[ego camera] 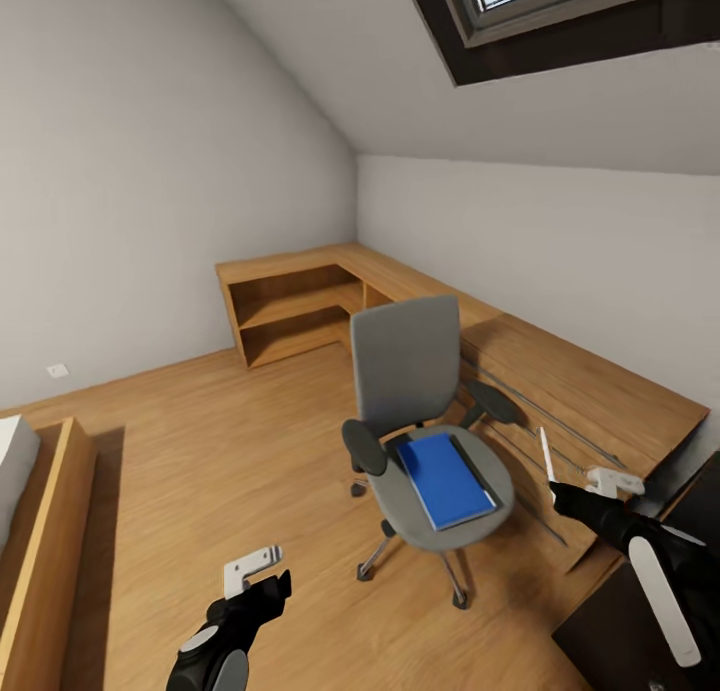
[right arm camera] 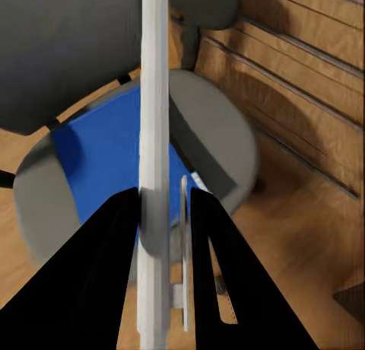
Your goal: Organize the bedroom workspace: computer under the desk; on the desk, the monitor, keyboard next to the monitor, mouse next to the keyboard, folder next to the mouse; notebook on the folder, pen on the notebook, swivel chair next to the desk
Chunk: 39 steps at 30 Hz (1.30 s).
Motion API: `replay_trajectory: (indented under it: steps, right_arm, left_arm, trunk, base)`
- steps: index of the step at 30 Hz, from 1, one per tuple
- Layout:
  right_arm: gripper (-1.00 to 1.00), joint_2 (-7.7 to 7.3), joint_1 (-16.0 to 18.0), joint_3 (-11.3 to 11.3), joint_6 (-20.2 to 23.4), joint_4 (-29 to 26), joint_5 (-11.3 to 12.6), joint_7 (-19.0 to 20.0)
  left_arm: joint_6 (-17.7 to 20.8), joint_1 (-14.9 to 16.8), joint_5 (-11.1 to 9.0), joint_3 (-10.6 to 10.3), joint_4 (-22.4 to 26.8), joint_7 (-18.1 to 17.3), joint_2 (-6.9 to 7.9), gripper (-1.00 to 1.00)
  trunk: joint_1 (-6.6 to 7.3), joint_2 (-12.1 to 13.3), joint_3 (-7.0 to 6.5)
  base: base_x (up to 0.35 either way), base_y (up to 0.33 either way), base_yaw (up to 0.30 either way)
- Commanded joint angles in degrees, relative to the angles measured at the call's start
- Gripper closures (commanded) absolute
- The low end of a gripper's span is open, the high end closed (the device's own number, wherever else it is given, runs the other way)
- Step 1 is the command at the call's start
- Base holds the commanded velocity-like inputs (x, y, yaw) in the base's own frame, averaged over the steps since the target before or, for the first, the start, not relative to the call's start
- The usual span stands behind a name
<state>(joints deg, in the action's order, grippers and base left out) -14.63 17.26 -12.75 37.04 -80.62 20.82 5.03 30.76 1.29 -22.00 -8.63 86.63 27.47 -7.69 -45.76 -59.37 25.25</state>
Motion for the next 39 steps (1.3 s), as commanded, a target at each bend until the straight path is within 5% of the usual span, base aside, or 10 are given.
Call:
replay_trajectory:
  steps: [1,7,12,20,39]
  right_arm:
    - [1.0,0.02,0.1,-0.6,0.4,0.0,0.0,0.4]
    - [1.0,0.04,0.1,-3.2,1.0,0.2,0.2,0.3]
    - [1.0,0.11,0.1,-5.8,2.1,0.9,0.2,-1.3]
    - [1.0,0.06,0.1,-7.4,2.2,1.2,0.2,-2.8]
    - [1.0,0.04,0.1,-7.3,1.9,3.6,-0.3,-3.6]
  left_arm:
    - [0.1,0.0,-0.6,-0.1,0.1,0.6,0.0,-1.0]
    - [0.2,0.0,-0.6,-0.3,-1.2,0.4,-0.03,-1.0]
    - [0.2,0.0,-0.6,-3.0,-1.7,0.4,0.29,-1.0]
    - [0.2,0.0,-0.5,-3.8,-3.7,0.4,0.56,-1.0]
    - [0.1,0.0,1.2,-4.1,-4.1,0.5,0.63,-1.0]
  trunk:
    - [0.22,0.4,-0.12]
    - [0.66,1.2,-0.48]
    - [0.66,1.2,-0.48]
    - [0.66,1.2,-0.48]
    - [0.66,1.2,-0.48]
  base:
    - [0.0,0.0,-0.252]
    - [0.0,0.0,-0.26]
    - [0.0,0.0,-0.264]
    - [0.047,-0.196,-0.264]
    - [0.214,-0.216,-0.115]
